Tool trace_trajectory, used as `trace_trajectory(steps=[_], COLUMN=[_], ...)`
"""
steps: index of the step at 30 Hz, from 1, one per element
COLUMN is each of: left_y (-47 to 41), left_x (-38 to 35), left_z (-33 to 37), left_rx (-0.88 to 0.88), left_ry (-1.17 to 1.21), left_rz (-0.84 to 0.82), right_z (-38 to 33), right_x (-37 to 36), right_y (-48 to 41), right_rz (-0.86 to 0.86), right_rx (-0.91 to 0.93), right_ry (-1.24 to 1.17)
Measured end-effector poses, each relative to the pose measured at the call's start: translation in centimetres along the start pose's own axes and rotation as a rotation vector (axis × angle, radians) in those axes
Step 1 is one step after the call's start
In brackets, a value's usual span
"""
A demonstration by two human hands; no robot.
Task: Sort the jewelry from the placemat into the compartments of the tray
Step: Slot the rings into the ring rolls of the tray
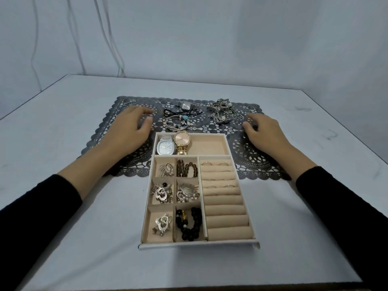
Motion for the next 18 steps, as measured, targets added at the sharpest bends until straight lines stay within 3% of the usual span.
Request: trace_trajectory(steps=[13, 18], left_y=[-5.2, -5.1], left_x=[-1.8, -1.9], left_z=[-5.0, -4.7], left_rx=[0.175, 0.159], left_ry=[-0.241, -0.246], left_rz=[-0.128, -0.126], right_z=[2.5, 2.5], right_x=[-2.0, -1.7], right_y=[-4.9, -4.9], right_rz=[-0.044, -0.004], right_rx=[-0.062, -0.04], right_ry=[0.077, 0.073])
Point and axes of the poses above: each hand's wrist, its own y-axis away from the middle knuckle, its own x-axis out of the back of the hand, z = x × y, the point moved 8 cm from there along -y, towards the middle knuckle, and after that the axes turned 10 degrees about x, right-handed, at the moved point
